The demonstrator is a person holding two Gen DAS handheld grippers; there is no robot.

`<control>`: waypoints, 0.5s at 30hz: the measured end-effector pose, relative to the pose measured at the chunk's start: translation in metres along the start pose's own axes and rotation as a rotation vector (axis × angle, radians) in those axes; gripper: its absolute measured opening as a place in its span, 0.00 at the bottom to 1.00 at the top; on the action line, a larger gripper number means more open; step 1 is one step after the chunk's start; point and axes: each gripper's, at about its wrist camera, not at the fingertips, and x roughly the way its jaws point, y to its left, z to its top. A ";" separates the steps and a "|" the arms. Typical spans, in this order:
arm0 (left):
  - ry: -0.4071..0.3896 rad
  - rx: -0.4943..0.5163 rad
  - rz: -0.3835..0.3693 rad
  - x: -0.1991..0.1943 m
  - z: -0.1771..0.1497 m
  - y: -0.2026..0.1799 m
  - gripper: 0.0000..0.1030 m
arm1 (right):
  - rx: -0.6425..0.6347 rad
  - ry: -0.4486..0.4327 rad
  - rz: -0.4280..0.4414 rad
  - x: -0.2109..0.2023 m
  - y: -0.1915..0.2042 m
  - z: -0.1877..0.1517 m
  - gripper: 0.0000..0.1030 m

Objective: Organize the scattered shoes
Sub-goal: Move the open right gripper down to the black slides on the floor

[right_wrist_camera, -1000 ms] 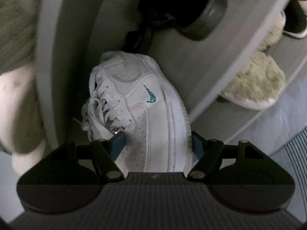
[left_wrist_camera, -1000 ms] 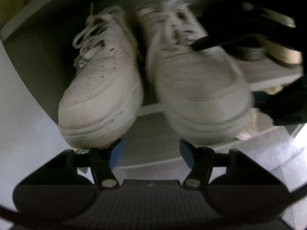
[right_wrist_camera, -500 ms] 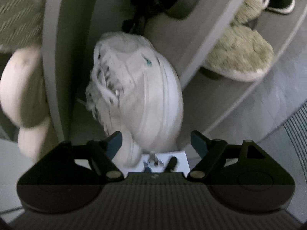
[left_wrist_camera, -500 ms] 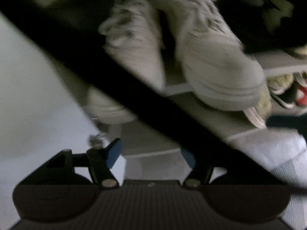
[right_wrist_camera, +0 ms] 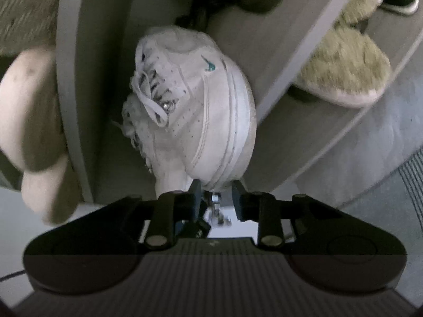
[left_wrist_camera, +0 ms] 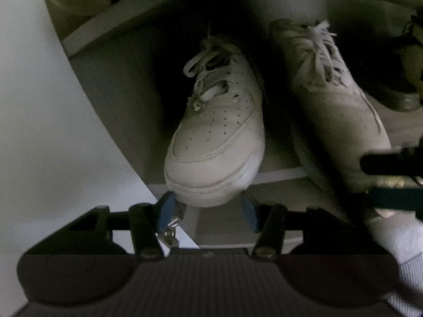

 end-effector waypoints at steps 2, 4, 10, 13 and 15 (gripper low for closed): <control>-0.006 0.023 0.008 0.000 -0.006 0.002 0.56 | 0.000 -0.013 0.010 -0.004 -0.007 -0.003 0.30; 0.003 0.026 0.003 -0.003 -0.012 0.002 0.60 | 0.033 -0.008 0.018 -0.012 -0.018 -0.008 0.30; 0.088 0.091 -0.037 -0.034 -0.056 -0.013 0.68 | 0.056 -0.036 -0.086 -0.107 -0.063 -0.051 0.31; 0.193 0.122 -0.055 -0.067 -0.087 -0.031 0.69 | 0.157 -0.057 -0.269 -0.189 -0.116 -0.086 0.31; 0.287 0.129 -0.077 -0.101 -0.115 -0.044 0.70 | 0.240 -0.084 -0.401 -0.246 -0.155 -0.106 0.33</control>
